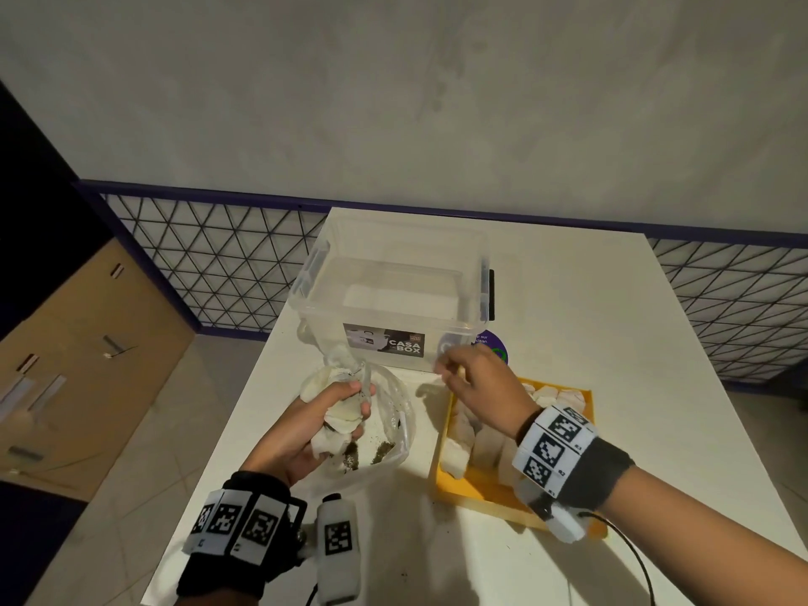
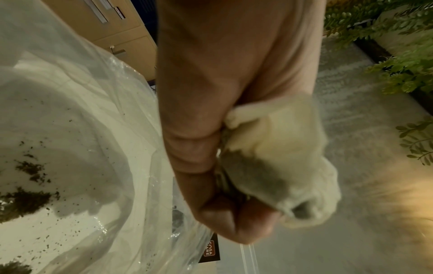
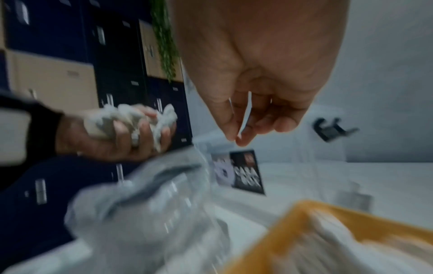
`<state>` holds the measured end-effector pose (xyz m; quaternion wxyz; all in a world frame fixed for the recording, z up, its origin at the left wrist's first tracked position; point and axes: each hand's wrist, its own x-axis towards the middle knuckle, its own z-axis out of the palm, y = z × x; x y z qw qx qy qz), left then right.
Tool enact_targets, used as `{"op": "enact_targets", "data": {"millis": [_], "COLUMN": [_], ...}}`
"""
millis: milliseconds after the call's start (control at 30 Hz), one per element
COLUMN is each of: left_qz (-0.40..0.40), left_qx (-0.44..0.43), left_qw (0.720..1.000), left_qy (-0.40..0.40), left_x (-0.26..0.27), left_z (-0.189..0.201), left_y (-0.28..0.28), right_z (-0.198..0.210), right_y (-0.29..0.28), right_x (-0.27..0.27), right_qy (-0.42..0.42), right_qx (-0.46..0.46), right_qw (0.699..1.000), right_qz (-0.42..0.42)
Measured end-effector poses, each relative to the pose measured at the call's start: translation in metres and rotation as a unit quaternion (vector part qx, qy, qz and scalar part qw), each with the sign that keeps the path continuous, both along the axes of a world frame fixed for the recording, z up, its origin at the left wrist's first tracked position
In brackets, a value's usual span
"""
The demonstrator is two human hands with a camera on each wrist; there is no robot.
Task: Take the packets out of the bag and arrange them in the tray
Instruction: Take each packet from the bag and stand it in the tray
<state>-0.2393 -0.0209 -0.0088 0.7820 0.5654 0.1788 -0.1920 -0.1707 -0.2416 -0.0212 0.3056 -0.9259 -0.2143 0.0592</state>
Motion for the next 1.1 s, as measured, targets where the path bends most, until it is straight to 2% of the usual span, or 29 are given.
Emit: {"op": "enact_targets", "data": {"millis": [133, 267, 433, 767, 967, 1100], "left_qz": [-0.014, -0.02, -0.019, -0.001, 0.014, 0.013], "left_qx": [0.007, 0.01, 0.022, 0.016, 0.038, 0.041], "left_qw": [1.0, 1.0, 0.999, 1.0, 0.999, 0.999], "left_qy": [-0.006, -0.013, -0.021, 0.001, -0.007, -0.015], "left_x": [-0.002, -0.003, -0.005, -0.008, -0.007, -0.007], "left_z": [0.003, 0.009, 0.008, 0.007, 0.008, 0.012], "left_y": [-0.002, -0.004, 0.0, 0.003, 0.003, 0.0], "right_z": [0.042, 0.049, 0.041, 0.038, 0.044, 0.051], "right_y": [0.041, 0.075, 0.083, 0.075, 0.076, 0.078], "right_x": [0.0, 0.004, 0.009, 0.009, 0.007, 0.007], "right_qy": [0.053, 0.12, 0.151, 0.267, 0.215, 0.123], "right_qx": [0.117, 0.12, 0.162, 0.302, 0.173, 0.045], "right_qw": [0.989, 0.98, 0.972, 0.915, 0.957, 0.973], "right_qz": [0.073, 0.108, 0.075, 0.01, 0.086, 0.189]}}
